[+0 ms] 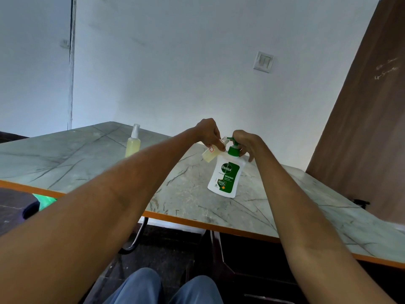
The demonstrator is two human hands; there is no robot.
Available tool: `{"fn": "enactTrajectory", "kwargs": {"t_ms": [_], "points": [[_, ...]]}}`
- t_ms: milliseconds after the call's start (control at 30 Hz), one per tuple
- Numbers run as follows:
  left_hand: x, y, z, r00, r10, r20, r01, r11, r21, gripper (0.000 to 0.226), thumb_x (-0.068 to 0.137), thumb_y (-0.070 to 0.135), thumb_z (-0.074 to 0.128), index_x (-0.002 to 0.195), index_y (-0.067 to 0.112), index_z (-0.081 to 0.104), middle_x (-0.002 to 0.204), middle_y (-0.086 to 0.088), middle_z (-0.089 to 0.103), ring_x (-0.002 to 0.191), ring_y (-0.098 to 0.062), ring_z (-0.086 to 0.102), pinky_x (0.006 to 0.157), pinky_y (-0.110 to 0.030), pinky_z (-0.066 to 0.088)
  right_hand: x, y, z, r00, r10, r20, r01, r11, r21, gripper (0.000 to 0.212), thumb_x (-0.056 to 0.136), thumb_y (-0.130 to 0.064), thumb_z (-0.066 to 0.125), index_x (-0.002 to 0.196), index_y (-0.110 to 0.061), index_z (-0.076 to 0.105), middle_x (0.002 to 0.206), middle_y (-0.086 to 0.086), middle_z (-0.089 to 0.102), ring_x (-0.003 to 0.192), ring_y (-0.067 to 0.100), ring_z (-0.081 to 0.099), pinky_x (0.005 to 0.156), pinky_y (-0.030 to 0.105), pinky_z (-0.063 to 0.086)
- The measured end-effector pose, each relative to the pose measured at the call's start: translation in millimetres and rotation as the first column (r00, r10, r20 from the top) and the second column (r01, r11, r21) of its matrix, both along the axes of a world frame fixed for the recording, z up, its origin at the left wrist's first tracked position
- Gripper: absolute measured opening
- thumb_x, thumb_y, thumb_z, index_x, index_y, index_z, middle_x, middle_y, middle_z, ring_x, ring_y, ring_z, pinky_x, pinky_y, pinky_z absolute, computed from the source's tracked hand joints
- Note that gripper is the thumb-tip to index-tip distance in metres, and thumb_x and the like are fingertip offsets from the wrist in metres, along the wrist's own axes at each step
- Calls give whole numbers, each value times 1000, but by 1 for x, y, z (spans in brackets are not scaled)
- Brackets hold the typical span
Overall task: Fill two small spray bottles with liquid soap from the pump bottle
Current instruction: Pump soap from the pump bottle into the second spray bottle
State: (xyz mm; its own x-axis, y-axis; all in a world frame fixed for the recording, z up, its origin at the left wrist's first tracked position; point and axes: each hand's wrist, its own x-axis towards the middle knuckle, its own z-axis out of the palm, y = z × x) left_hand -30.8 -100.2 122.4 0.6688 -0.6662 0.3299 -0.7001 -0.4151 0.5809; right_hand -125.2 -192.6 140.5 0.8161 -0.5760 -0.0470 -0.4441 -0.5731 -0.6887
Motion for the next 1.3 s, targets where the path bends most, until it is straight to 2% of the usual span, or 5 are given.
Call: {"fn": "enactTrajectory", "kwargs": {"t_ms": [233, 633, 933, 1100, 1300], "points": [[0, 0, -1, 1000, -17, 0, 17, 1000, 18, 39, 65, 24, 83, 94, 0, 72, 86, -10, 67, 72, -18, 61, 60, -14, 49, 1, 0, -8, 1000, -23, 10, 23, 1000, -1, 21, 97, -13, 22, 100, -1, 39, 135, 22, 47, 125, 32, 47, 86, 40, 40], [1, -1, -1, 1000, -10, -3, 10, 1000, 1, 39, 65, 27, 83, 93, 0, 72, 79, -6, 67, 68, -16, 61, 46, -4, 41, 2, -1, -3, 999, -36, -22, 35, 999, -36, 38, 96, -11, 22, 126, 3, 41, 136, 19, 48, 123, 30, 49, 73, 38, 36], [4, 1, -6, 1000, -12, -26, 12, 1000, -11, 39, 66, 24, 83, 95, 1, 71, 91, -8, 68, 62, -9, 59, 45, -6, 45, 2, -1, -7, 999, -45, -10, 45, 999, -22, 24, 98, -15, 20, 102, -2, 39, 135, 19, 48, 124, 28, 48, 75, 35, 35], [4, 1, -5, 999, -13, -30, 12, 1000, -22, 39, 64, 23, 84, 94, 0, 72, 86, -8, 67, 60, -10, 58, 48, -8, 45, 1, 1, 0, 1000, -27, 6, 27, 999, -38, 21, 96, -12, 21, 94, -3, 40, 122, 16, 53, 101, 28, 52, 48, 29, 30], [3, 2, -3, 1000, -8, -28, 7, 999, -44, 39, 63, 22, 84, 93, 0, 72, 83, -7, 66, 59, -9, 58, 49, -9, 47, 3, 0, -2, 999, -30, 13, 30, 1000, -1, 26, 96, -11, 21, 109, -1, 41, 135, 19, 48, 123, 31, 49, 63, 34, 37]]}}
